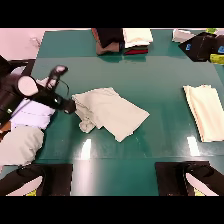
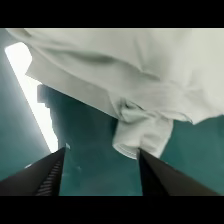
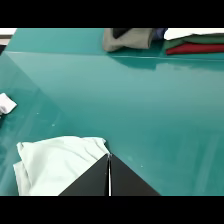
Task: Fold the shirts.
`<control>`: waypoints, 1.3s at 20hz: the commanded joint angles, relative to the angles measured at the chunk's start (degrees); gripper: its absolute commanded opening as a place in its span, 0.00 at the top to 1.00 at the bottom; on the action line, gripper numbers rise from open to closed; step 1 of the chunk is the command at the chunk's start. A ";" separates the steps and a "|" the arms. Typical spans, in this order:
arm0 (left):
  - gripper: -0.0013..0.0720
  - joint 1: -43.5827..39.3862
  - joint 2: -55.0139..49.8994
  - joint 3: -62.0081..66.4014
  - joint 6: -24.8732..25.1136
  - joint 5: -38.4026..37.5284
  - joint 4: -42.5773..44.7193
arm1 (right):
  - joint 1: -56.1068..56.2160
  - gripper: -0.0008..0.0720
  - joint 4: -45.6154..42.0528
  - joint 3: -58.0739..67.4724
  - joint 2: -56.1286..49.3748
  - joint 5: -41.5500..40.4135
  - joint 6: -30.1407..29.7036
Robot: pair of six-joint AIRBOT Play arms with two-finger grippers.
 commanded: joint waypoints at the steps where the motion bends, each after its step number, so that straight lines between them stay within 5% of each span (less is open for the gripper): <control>1: 0.25 -1.29 -0.17 -11.08 1.70 8.76 -8.52 | 0.20 0.96 0.02 -2.23 0.00 -1.07 0.02; 6: 0.25 -5.99 -0.20 -18.60 1.20 19.80 -8.55 | 0.20 0.96 0.13 -5.46 0.00 -1.57 0.02; 11: 0.26 -5.99 -4.39 -18.95 1.18 22.40 -9.01 | 0.20 0.96 0.13 -5.75 -0.13 -1.31 0.04; 12: 0.36 -5.90 -4.31 -18.84 1.05 22.71 -8.92 | 0.20 0.96 0.13 -5.75 -0.15 -1.18 0.04; 13: 0.80 -5.79 -4.20 -17.86 1.22 22.01 -8.44 | 0.20 0.96 0.00 -5.75 -0.15 -0.70 0.02; 14: 0.94 -5.81 -3.89 -16.28 1.20 20.50 -6.05 | 0.17 0.96 -0.57 -5.77 -0.20 0.74 0.02; 20: 0.95 -5.81 -2.75 -6.43 0.09 13.88 7.06 | -4.74 0.96 -2.54 -13.11 -4.57 17.27 0.00; 21: 0.95 -5.81 -2.75 -6.27 0.07 13.84 7.02 | -5.44 0.93 -2.40 -17.00 -5.68 16.65 0.02; 23: 0.95 -5.81 -2.82 -6.27 -0.13 13.66 6.99 | -6.05 0.31 -0.39 -25.14 -9.51 14.71 0.02; 26: 0.95 -5.81 -2.82 -6.27 -0.33 13.60 6.95 | -4.02 0.31 3.10 -32.41 -17.11 8.26 -0.04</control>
